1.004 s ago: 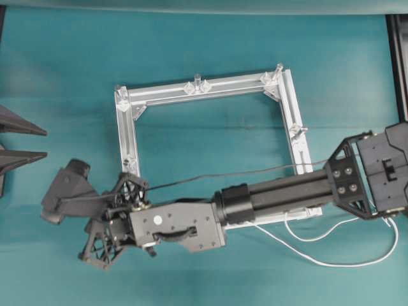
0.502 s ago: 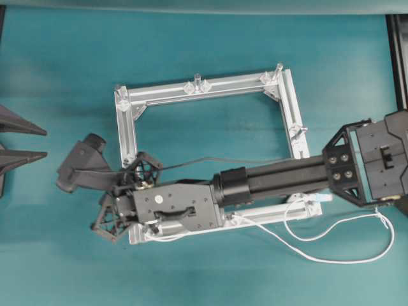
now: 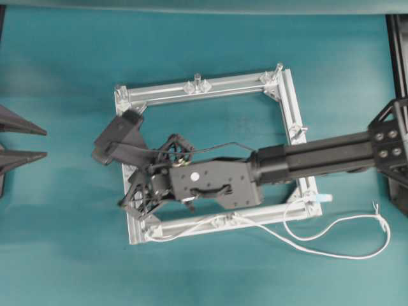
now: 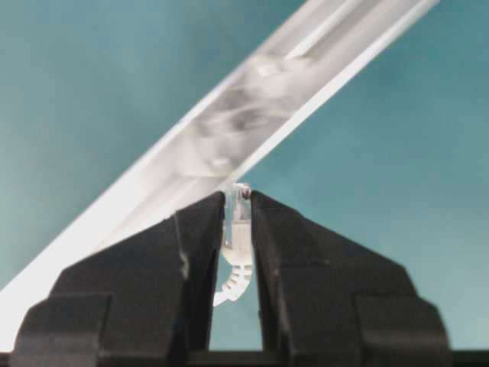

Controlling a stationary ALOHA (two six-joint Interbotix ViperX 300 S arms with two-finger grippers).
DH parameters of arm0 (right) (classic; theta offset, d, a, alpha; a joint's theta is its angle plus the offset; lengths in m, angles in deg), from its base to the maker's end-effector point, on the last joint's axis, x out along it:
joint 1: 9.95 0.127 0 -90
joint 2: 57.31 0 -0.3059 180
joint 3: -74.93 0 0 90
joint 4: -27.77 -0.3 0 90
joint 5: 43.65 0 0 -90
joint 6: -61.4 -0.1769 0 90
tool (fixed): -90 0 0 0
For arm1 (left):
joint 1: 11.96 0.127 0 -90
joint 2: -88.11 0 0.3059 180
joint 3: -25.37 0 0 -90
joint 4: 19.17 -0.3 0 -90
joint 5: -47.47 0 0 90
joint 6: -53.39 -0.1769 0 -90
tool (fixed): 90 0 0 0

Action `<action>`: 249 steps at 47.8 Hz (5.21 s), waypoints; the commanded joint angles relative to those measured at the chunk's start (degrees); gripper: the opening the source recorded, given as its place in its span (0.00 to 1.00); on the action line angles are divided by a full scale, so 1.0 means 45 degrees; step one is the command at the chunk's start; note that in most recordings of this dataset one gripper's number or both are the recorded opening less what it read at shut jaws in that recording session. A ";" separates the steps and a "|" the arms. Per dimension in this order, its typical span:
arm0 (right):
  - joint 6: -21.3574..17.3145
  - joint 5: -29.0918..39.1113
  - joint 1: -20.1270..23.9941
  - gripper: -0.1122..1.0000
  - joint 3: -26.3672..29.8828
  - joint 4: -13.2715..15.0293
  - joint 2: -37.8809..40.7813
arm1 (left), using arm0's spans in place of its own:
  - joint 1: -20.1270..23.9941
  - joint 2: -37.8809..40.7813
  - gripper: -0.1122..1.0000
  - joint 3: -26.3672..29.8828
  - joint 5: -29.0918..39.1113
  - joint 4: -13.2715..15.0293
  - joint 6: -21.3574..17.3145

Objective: Move the cable alternately left and right between 8 pins so it hooks onto each one.

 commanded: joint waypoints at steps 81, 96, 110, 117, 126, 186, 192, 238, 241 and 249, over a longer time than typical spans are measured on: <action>0.4824 0.0840 -0.2109 0.23 0.9219 -0.1426 0.4668 | 0.0000 0.0078 0.60 0.0098 -0.0137 -0.0039 0.0000; 0.4805 0.0723 -0.2930 0.23 0.9238 -0.1094 0.4668 | 0.0000 0.0078 0.60 0.0098 -0.0137 -0.0039 0.0000; 0.4707 0.0430 -0.3379 0.23 0.9219 -0.0801 0.4688 | 0.0000 0.0078 0.60 0.0098 -0.0137 -0.0039 0.0000; 0.4648 0.0254 -0.3652 0.23 0.9238 -0.0762 0.4707 | 0.0000 0.0078 0.60 0.0098 -0.0137 -0.0039 0.0000; 0.4375 0.0313 -0.3965 0.23 0.9219 -0.0742 0.4688 | 0.0000 0.0078 0.60 0.0098 -0.0137 -0.0039 0.0000; 0.0254 -0.2305 -0.3086 0.23 0.1738 0.0078 0.0547 | 0.0000 0.0078 0.60 0.0117 -0.0137 -0.0039 0.0000; 0.0234 -0.2578 -0.2910 0.23 0.1055 0.0078 0.0137 | 0.0000 0.0078 0.60 0.0098 -0.0137 -0.0039 0.0000; 0.0098 -0.3926 -0.2402 0.23 -0.4082 0.0039 -0.2969 | 0.0000 0.0059 0.60 0.0098 -0.0137 -0.0039 0.0000; 0.0098 -0.4082 -0.2363 0.23 -0.4395 0.0039 -0.3145 | 0.0000 0.0078 0.60 0.0098 -0.0137 -0.0039 0.0000; 0.0098 -0.4434 -0.2324 0.23 -0.5215 0.0020 -0.3633 | 0.0000 0.0059 0.60 0.0098 -0.0137 -0.0039 0.0000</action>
